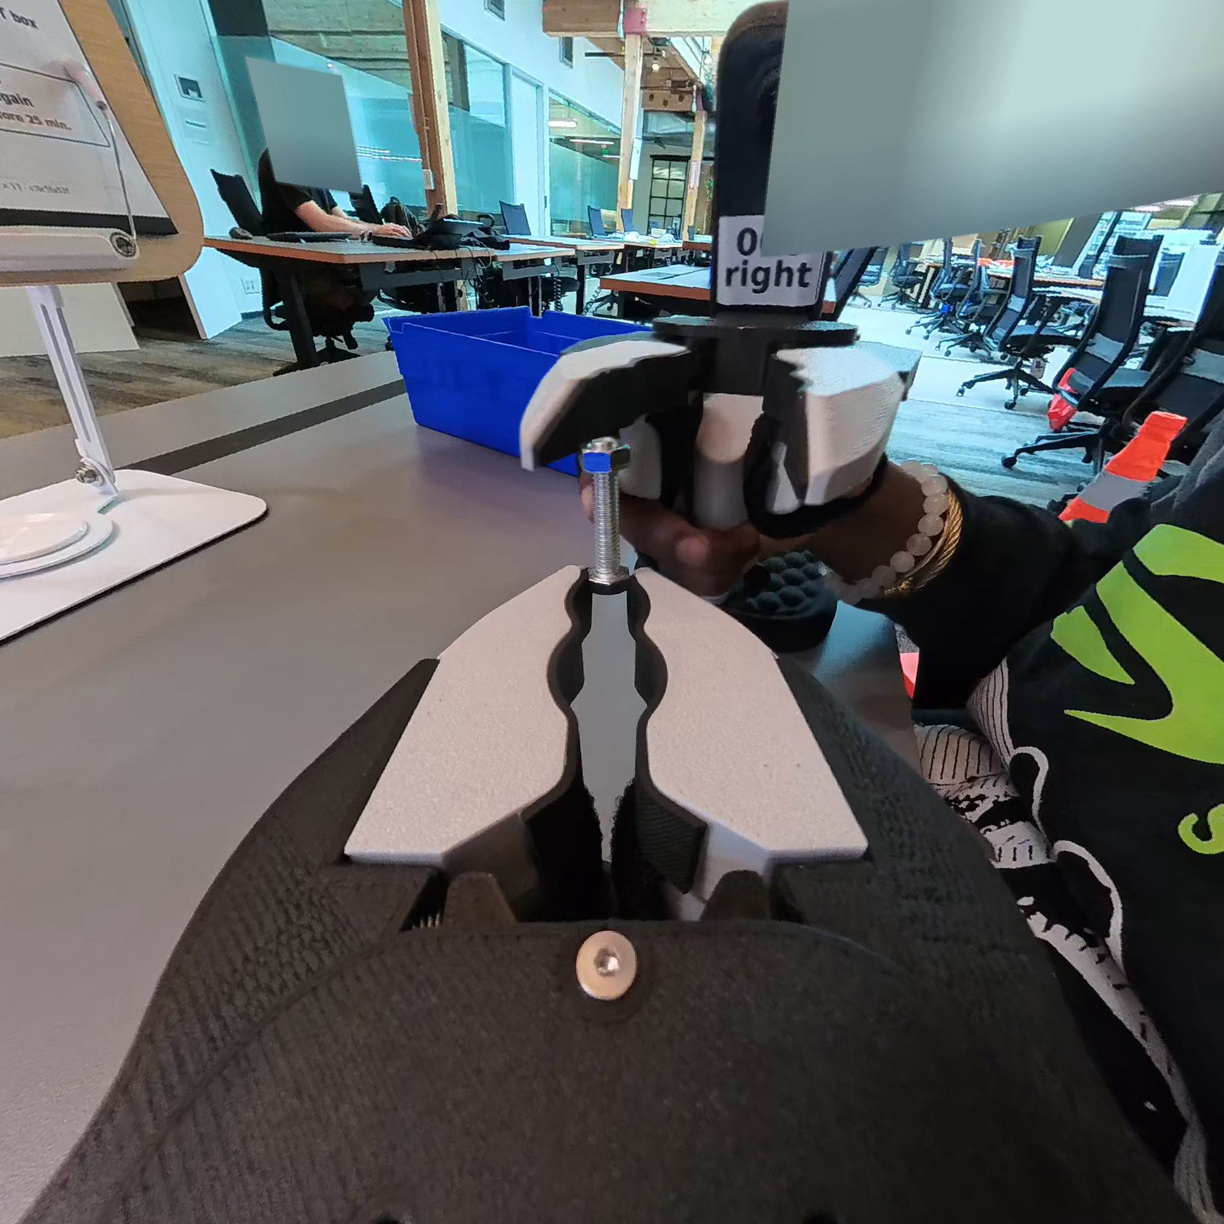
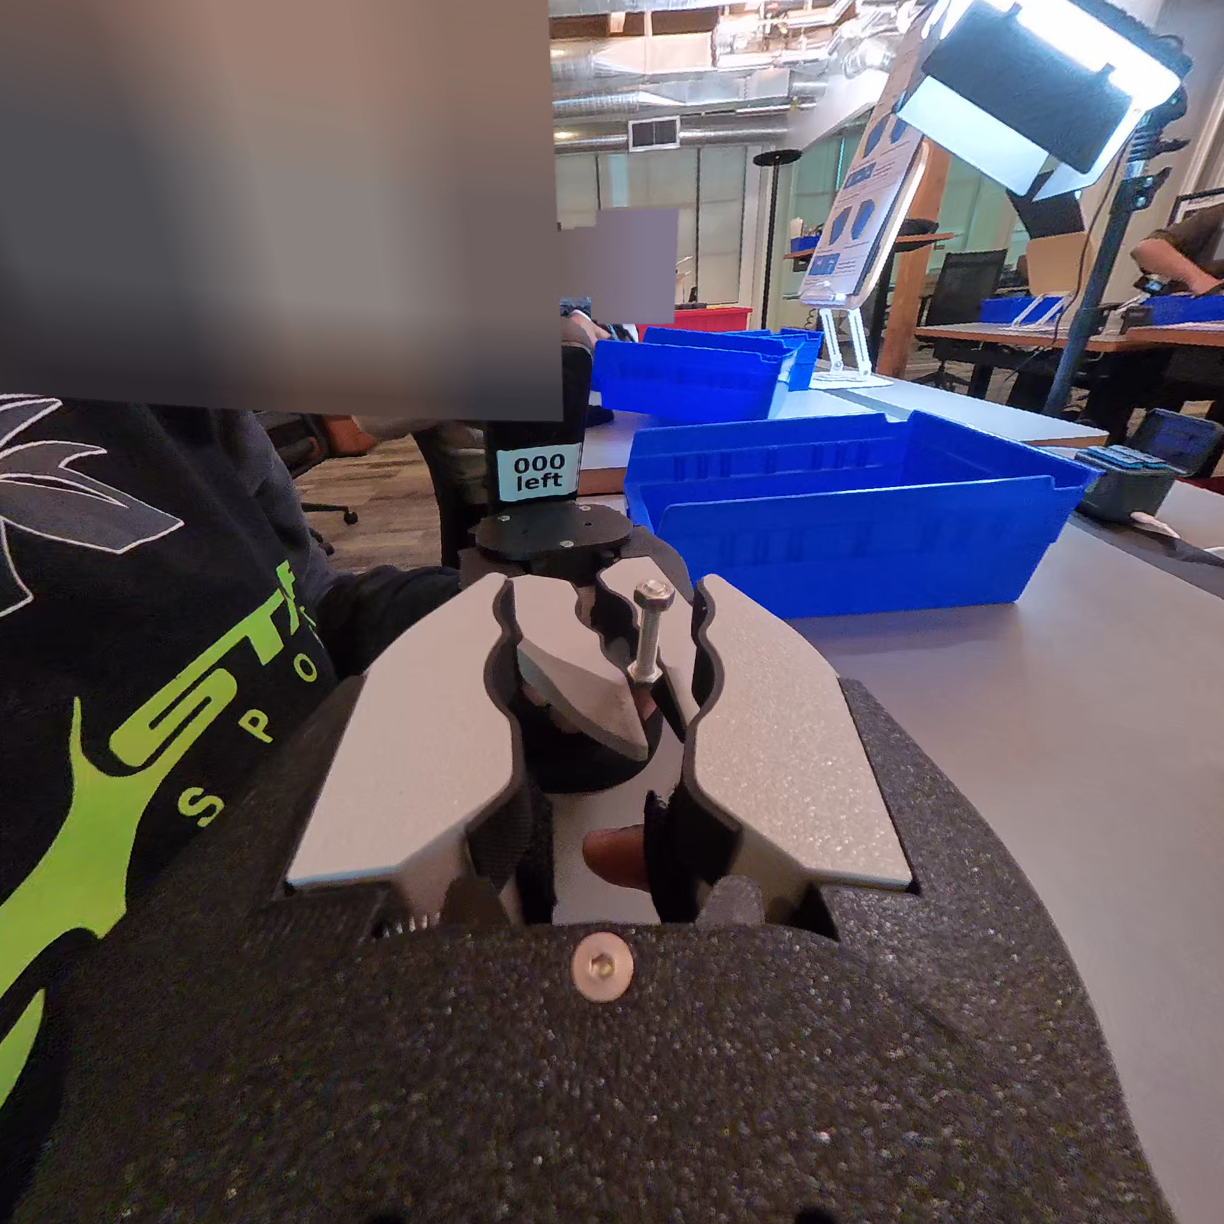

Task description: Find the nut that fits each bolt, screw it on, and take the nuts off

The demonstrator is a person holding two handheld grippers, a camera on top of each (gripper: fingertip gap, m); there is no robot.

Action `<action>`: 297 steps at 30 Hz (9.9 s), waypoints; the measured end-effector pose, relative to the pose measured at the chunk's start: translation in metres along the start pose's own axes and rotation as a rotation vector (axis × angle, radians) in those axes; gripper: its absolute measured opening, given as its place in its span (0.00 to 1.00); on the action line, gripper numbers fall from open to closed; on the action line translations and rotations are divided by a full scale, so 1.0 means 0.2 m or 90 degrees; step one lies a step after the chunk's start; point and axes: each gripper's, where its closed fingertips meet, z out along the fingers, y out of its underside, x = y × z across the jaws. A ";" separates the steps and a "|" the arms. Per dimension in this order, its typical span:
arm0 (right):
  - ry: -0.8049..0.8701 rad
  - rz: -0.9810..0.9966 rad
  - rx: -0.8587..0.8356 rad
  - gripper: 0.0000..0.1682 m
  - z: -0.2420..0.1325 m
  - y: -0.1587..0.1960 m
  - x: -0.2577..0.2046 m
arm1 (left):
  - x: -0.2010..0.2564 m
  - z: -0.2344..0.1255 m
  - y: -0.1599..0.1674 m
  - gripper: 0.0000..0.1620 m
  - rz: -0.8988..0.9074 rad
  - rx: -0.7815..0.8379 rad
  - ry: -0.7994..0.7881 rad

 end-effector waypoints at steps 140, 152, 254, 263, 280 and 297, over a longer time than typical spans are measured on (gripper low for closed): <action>-0.005 -0.004 0.011 0.28 0.00 0.03 -0.02 | 0.00 0.00 0.00 0.06 0.001 -0.001 0.001; 0.017 0.016 0.032 0.26 -0.05 0.02 0.02 | 0.00 0.00 0.00 0.06 0.001 -0.001 0.002; 0.965 0.286 -0.304 0.04 -2.26 0.36 1.29 | -0.03 0.01 0.01 0.34 -0.026 -0.009 -0.012; 0.977 0.272 -0.316 0.04 -2.26 0.42 1.34 | -0.04 0.01 0.01 0.33 -0.030 -0.007 -0.015; 0.963 0.167 -0.143 0.37 -2.09 0.09 1.18 | -0.10 -0.06 -0.11 0.33 -0.014 0.064 -0.113; 0.877 0.100 -0.115 0.53 -1.55 0.13 0.57 | -0.57 -0.89 -0.19 0.44 -0.002 -0.038 -0.588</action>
